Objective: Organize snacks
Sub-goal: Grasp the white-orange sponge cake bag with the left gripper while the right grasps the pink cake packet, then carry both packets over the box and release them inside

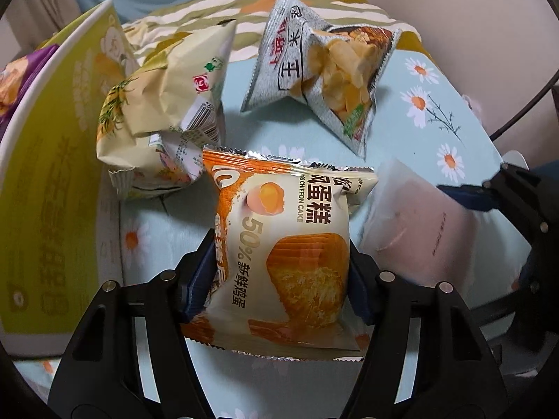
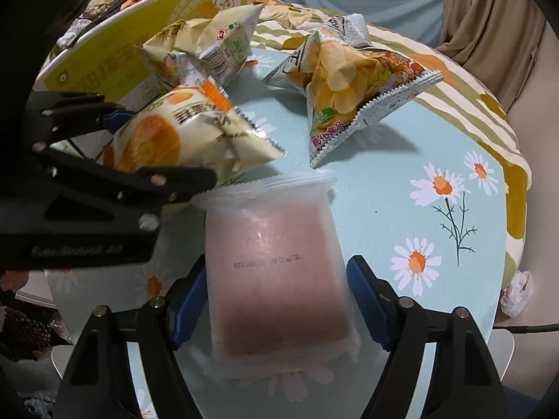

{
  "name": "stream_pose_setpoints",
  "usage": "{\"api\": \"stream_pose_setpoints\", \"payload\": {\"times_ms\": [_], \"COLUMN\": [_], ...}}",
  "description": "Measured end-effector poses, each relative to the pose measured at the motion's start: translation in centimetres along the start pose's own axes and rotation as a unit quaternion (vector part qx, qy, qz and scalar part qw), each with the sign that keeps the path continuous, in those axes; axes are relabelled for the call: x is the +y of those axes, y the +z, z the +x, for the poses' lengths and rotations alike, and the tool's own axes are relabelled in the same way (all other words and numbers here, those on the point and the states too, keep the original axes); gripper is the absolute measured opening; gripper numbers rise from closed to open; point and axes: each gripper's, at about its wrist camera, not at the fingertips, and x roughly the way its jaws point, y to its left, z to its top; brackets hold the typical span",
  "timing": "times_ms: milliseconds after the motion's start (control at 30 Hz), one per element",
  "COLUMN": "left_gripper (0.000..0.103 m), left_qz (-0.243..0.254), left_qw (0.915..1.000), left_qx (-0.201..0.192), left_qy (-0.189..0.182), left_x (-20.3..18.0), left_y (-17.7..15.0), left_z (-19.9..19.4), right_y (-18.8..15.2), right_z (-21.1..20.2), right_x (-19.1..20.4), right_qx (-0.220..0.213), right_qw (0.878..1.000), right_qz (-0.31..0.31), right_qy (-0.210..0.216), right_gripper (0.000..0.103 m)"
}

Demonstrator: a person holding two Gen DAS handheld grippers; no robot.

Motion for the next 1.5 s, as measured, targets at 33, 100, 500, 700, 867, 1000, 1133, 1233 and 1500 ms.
{"api": "stream_pose_setpoints", "payload": {"times_ms": [33, 100, 500, 700, 867, 1000, 1133, 1233, 1500], "left_gripper": [0.064, 0.063, 0.062, 0.062, 0.062, 0.062, 0.062, 0.062, 0.062], "left_qz": [0.0, -0.002, -0.007, -0.025, -0.037, -0.059, -0.081, -0.091, -0.122], "left_qw": [1.0, 1.0, 0.9998, 0.9981, 0.9951, 0.9902, 0.9847, 0.9811, 0.9775], "left_qx": [0.0, 0.0, -0.014, -0.05, -0.089, -0.126, -0.154, -0.169, -0.164], "left_qy": [0.001, 0.002, -0.016, -0.027, -0.022, -0.013, 0.004, 0.024, 0.053], "left_x": [-0.1, -0.2, -2.3, -2.7, -1.3, 1.5, 5.4, 9.0, 20.3], "left_y": [-0.2, -0.5, -1.1, -0.1, 1.2, 1.7, 2.0, 1.9, 1.3], "left_z": [-0.1, -0.3, -2.5, -6.6, -10.9, -14.8, -18.0, -19.8, -22.0], "right_y": [0.0, -0.1, -0.7, -0.1, 1.6, 3.7, 7.0, 9.4, 16.4], "right_z": [0.0, 0.0, -3.0, -7.0, -11.1, -14.3, -16.5, -17.4, -16.6], "right_x": [0.2, 0.7, -2.1, -3.7, -4.3, -3.1, -0.9, 1.6, 8.3], "right_qx": [0.0, 0.0, -0.004, -0.022, -0.049, -0.08, -0.116, -0.14, -0.17], "right_qw": [1.0, 1.0, 1.0, 0.998, 0.996, 0.994, 0.991, 0.989, 0.983], "right_qz": [-0.004, -0.016, 0.016, 0.037, 0.058, 0.064, 0.062, 0.053, 0.064], "right_qy": [-0.001, -0.001, -0.015, -0.034, -0.037, -0.035, -0.025, -0.018, 0.018], "right_gripper": [0.069, 0.065, 0.059, 0.059, 0.059, 0.059, 0.059, 0.059, 0.059]}}
